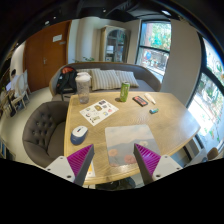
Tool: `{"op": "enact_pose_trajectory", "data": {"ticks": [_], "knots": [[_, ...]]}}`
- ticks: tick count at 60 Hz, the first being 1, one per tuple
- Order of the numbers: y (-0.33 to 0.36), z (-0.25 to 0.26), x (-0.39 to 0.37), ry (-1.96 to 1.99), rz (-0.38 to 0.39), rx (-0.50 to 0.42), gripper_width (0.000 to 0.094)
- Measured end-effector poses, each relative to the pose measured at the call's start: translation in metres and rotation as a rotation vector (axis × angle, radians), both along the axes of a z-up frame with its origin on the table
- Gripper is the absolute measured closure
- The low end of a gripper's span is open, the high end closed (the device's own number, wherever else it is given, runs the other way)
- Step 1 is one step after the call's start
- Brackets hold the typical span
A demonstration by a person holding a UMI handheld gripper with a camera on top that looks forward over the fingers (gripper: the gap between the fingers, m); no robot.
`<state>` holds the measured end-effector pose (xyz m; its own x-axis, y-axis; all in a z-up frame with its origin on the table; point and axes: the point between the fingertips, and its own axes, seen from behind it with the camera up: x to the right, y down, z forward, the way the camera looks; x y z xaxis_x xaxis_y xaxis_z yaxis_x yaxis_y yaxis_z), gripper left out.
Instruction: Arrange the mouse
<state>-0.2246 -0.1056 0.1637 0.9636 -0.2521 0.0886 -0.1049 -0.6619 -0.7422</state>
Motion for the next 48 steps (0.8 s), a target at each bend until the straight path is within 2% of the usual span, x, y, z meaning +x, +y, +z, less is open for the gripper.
{"op": "enact_pose_trajectory", "data": {"ticks": [5, 14, 26, 33, 41, 46, 48], "knots": [[0.002, -0.006, -0.008, -0.001, 0.040, -0.006, 0.0114], [0.020, -0.052, -0.022, 0.035, 0.118, -0.026, 0.0112], [0.059, -0.109, -0.078, 0.121, 0.271, -0.020, 0.0114], [0.083, -0.142, -0.112, 0.167, 0.323, -0.049, 0.0113], [0.117, -0.165, -0.132, 0.167, 0.340, -0.038, 0.0119], [0.129, -0.184, -0.136, 0.174, 0.317, -0.067, 0.0124], [0.140, -0.178, -0.134, 0.145, 0.314, -0.035, 0.0141]]}}
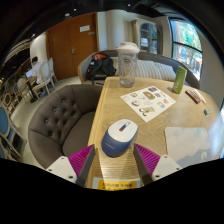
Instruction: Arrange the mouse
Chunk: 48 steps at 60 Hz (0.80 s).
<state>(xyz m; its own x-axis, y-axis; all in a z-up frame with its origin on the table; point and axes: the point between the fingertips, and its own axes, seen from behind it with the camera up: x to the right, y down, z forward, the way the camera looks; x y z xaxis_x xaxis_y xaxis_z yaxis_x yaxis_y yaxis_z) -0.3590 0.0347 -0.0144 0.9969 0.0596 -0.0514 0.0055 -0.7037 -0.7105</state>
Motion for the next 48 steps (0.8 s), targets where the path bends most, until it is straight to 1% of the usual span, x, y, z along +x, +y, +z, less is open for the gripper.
{"op": "enact_pose_trajectory", "data": {"ticks": [2, 4, 7, 13, 16, 22, 27, 35, 40, 42, 43, 45, 48], "knots": [[0.004, -0.005, 0.001, -0.020, 0.004, -0.007, 0.0145], [0.011, -0.004, 0.002, -0.038, 0.006, 0.005, 0.0146], [0.020, -0.003, 0.002, -0.023, -0.020, 0.014, 0.0139], [0.034, 0.000, 0.004, -0.025, -0.049, 0.024, 0.0182], [0.039, 0.001, 0.005, -0.026, -0.060, 0.031, 0.0232], [0.051, -0.001, 0.004, -0.023, -0.057, 0.039, 0.0243], [0.055, -0.002, 0.003, -0.016, -0.047, 0.032, 0.0277], [0.058, -0.002, 0.003, -0.012, -0.050, -0.004, 0.0274], [0.061, -0.002, 0.002, -0.001, -0.069, -0.025, 0.0217], [0.064, -0.002, 0.003, 0.001, -0.081, -0.022, 0.0214], [0.066, -0.002, 0.003, -0.001, -0.083, -0.019, 0.0225], [0.069, -0.003, 0.007, -0.019, -0.088, -0.014, 0.0292], [0.074, -0.004, 0.008, -0.014, -0.101, -0.008, 0.0336]]}}
